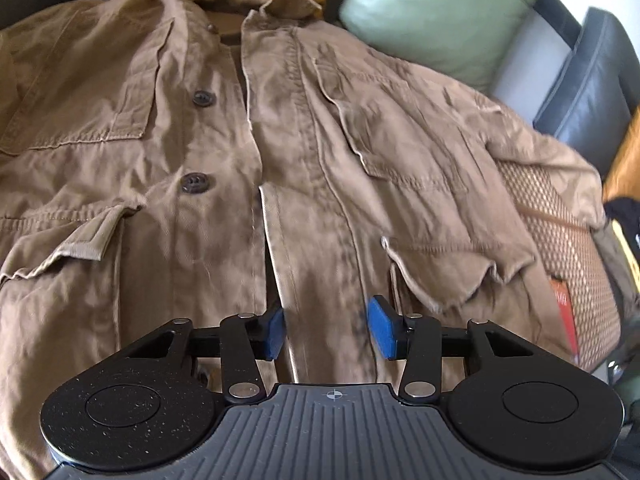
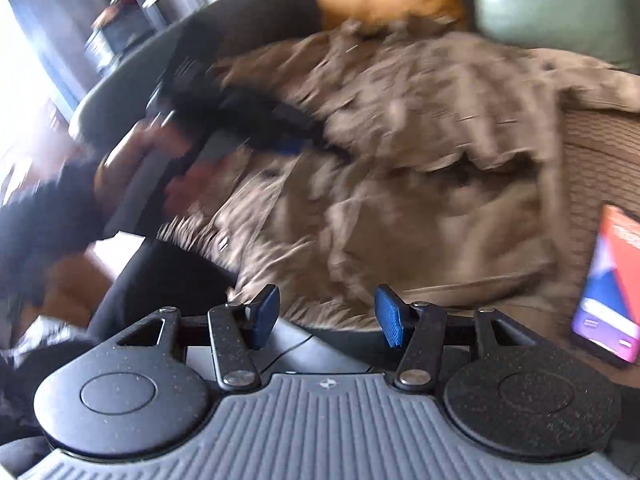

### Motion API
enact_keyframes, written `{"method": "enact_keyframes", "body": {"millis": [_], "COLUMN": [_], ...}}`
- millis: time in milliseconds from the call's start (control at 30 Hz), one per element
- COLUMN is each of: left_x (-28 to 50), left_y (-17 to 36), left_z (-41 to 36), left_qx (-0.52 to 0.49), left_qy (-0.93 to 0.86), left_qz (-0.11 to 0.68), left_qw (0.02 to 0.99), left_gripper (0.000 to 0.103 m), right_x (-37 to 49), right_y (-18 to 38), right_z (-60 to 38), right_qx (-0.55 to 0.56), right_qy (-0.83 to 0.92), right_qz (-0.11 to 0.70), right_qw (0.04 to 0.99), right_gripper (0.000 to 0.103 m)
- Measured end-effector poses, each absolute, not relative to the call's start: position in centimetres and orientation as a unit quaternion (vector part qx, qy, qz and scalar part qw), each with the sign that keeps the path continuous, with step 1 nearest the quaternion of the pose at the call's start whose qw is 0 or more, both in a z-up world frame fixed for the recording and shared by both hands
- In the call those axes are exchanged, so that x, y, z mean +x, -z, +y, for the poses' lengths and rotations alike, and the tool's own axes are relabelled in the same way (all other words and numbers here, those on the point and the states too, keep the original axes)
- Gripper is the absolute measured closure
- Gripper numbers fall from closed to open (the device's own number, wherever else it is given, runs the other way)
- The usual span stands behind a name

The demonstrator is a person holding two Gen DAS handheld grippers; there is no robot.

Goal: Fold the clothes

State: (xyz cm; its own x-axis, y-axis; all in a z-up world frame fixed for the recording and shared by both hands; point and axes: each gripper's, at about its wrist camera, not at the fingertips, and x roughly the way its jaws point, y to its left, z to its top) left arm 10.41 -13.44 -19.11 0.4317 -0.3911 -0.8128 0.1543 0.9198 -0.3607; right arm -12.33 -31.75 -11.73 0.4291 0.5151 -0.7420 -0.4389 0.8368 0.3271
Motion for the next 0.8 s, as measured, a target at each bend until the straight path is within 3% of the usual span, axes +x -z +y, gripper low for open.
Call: {"method": "enact_keyframes", "body": {"millis": [33,133,233,267,467,533,567,800], "left_x": [10.6,10.9,11.2,11.2,11.9,12.4,12.6,14.2], "left_y": [19.1,19.1,19.2,19.3,19.5,19.3,18.9,10.1], "left_z": [-13.4,-13.2,-12.8,-12.7,-12.5,-12.8,-12.8,-13.8], "left_qx": [-0.118,-0.125,-0.140,-0.145,-0.176,-0.173,-0.174,-0.155], "left_qy": [0.163,0.168,0.167,0.168,0.152,0.147,0.148,0.196], "left_qz": [0.509,0.512,0.514,0.514,0.510,0.515,0.515,0.409], "left_qw": [0.837,0.833,0.829,0.828,0.828,0.827,0.826,0.878], "left_gripper": [0.062,0.077,0.074,0.056,0.052,0.087,0.097,0.103], "right_x": [-12.4,-12.7,-13.0,-13.1,-13.8,-13.9,-13.6,-12.2], "right_y": [12.0,12.8,13.2,13.3,15.0,15.3,14.9,6.9], "right_z": [-30.6,-27.9,-25.9,-25.5,-23.8,-23.5,-23.6,-26.5], "right_qx": [0.023,-0.043,-0.117,-0.144,-0.282,-0.306,-0.300,-0.192], "right_qy": [-0.296,-0.324,-0.334,-0.334,-0.341,-0.343,-0.341,-0.304], "right_qz": [0.454,0.450,0.433,0.423,0.386,0.387,0.390,0.322], "right_qw": [0.840,0.831,0.829,0.830,0.810,0.799,0.801,0.876], "right_gripper": [0.045,0.045,0.045,0.045,0.047,0.065,0.071,0.074]}}
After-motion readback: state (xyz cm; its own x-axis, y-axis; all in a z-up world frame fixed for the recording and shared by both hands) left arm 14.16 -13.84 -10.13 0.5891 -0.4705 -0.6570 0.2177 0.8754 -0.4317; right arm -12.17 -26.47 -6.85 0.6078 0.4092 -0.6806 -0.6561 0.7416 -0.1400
